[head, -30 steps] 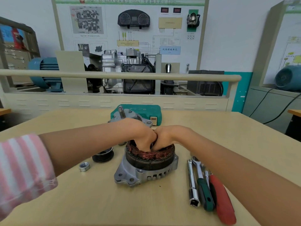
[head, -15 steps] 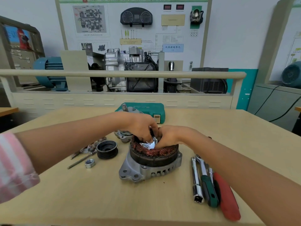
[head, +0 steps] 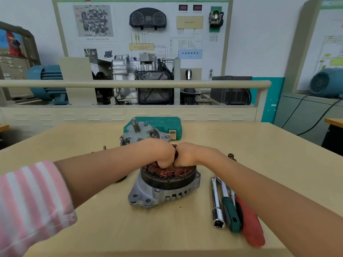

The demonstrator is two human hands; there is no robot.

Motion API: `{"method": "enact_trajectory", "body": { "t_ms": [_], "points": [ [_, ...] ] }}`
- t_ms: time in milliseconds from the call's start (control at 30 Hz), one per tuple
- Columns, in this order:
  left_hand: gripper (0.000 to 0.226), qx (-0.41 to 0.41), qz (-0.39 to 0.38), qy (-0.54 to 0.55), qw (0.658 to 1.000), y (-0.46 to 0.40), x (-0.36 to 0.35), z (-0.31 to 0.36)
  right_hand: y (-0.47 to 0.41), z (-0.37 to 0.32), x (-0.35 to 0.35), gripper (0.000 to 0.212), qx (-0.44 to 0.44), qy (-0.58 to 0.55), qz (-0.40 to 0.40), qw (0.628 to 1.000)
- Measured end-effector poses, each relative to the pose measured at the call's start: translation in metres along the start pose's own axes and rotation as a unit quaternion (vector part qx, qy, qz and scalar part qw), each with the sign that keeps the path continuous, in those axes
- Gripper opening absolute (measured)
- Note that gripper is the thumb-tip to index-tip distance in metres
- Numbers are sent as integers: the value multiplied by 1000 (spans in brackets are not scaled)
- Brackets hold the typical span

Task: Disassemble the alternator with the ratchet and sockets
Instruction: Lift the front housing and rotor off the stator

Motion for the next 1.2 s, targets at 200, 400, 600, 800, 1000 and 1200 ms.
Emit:
{"method": "enact_trajectory", "body": {
  "t_ms": [200, 400, 600, 800, 1000, 1200],
  "points": [
    [16, 31, -16, 164, 986, -7, 0, -16, 1, 4, -1, 17, -29, -28, 12, 999],
    [18, 28, -14, 136, 990, -7, 2, -7, -2, 5, -4, 30, -38, 4, 6, 999],
    [33, 14, 35, -21, 999, -5, 2, -2, -3, 6, -5, 29, -53, 4, 10, 999],
    [33, 2, 80, 52, 995, -10, 1, -9, -3, 8, -6, 21, -70, -7, 22, 997],
    [32, -8, 45, 52, 998, -17, -5, -2, -4, 7, -6, 30, -61, 10, 18, 998],
    [31, -17, 38, 106, 993, -20, -6, -10, -4, 6, -6, 33, -65, 19, -9, 998]
  ]
}}
Point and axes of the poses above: each hand's wrist, its own y-axis away from the middle knuckle, its own x-axis out of the back of the hand, z = x × y, the point moved 5 cm from there along -y, towards the middle knuckle, and after that the axes turned 10 degrees about y, right-handed, at the moved point
